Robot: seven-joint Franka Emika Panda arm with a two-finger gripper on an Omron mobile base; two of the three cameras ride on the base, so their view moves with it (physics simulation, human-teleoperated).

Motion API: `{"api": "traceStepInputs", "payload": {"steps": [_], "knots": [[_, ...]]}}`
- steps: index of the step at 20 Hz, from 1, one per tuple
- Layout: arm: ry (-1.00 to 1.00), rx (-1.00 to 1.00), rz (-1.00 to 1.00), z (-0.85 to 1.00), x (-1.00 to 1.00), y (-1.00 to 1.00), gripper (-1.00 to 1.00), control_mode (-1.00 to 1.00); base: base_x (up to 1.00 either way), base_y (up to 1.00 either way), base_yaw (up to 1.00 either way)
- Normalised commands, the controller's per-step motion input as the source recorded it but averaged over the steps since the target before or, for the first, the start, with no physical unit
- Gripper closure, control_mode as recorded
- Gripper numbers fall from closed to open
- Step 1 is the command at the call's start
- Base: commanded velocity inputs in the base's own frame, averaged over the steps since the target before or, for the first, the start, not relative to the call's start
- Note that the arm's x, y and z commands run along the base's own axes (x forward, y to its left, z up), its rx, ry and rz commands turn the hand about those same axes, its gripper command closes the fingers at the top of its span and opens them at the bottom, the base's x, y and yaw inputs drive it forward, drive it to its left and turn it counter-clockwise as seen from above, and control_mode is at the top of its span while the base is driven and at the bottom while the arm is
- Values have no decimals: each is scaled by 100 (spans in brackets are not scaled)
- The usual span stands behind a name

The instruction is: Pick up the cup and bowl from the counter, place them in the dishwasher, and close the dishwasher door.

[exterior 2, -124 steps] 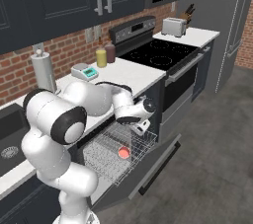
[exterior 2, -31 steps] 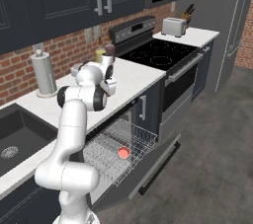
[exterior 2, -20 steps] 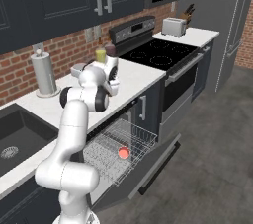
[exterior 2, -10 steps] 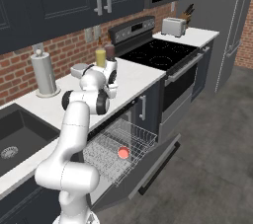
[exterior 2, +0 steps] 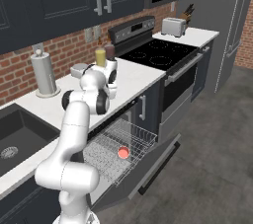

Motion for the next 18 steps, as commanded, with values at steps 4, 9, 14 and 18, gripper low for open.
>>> {"api": "traceStepInputs", "payload": {"steps": [4, 9, 14, 18], "knots": [[-11, 0, -6, -29, -100, -47, 100, -100, 0, 0, 0], [-25, 2, -9, -8, -100, -51, 100, -100, 0, 0, 0], [-32, 6, -7, 14, -100, -39, 100, -100, 0, 0, 0], [-18, 3, -3, 14, -100, -33, 100, -100, 0, 0, 0]]}}
